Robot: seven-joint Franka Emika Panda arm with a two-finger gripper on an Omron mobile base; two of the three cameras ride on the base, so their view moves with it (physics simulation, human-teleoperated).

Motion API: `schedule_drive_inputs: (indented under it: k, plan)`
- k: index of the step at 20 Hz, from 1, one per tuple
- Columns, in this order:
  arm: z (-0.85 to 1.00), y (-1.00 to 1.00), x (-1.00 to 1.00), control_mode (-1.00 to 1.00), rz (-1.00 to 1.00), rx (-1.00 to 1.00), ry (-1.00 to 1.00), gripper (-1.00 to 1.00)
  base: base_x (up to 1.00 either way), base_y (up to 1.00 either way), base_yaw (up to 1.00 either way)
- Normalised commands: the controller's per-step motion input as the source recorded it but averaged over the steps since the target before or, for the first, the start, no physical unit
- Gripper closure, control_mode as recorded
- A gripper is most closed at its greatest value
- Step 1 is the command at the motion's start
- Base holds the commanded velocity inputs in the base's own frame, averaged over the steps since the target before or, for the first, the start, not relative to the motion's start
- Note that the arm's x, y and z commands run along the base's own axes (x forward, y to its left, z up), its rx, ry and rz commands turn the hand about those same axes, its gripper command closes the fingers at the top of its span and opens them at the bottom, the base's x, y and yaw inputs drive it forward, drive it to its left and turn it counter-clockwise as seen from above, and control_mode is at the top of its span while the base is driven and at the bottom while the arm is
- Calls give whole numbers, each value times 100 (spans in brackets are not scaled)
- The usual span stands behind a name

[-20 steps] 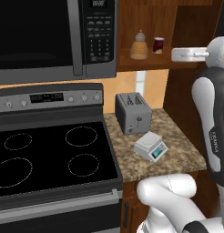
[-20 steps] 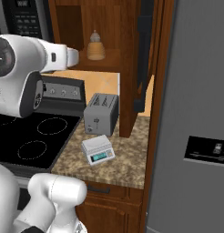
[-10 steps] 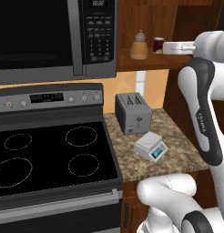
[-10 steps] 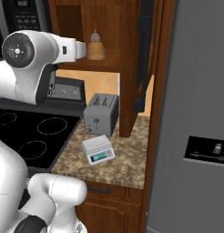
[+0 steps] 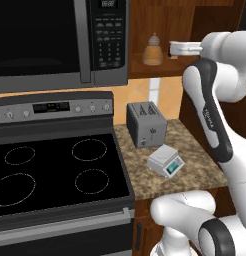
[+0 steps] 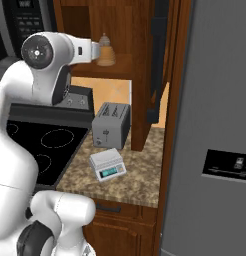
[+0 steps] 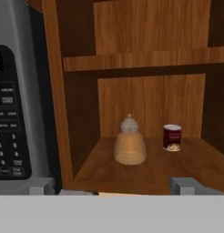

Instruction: Pick the honey bottle and place it on the digital scale for weighing, and close the cabinet.

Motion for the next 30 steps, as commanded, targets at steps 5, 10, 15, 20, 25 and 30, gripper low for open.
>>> schedule_drive_inputs:
  k: [5,10,15,20,25,30]
  plan:
    - [0,-1,60,-100,0,0,-1,-100,0,0,0]
    - [0,0,69,-100,0,0,-1,-100,0,0,0]
    - [0,0,67,-100,0,0,0,-100,0,0,0]
    - [0,-10,51,-100,0,0,0,-100,0,0,0]
    - [-3,-26,27,-100,0,0,0,-100,0,0,0]
    - [-12,-1,41,-100,0,-7,3,-100,0,0,0]
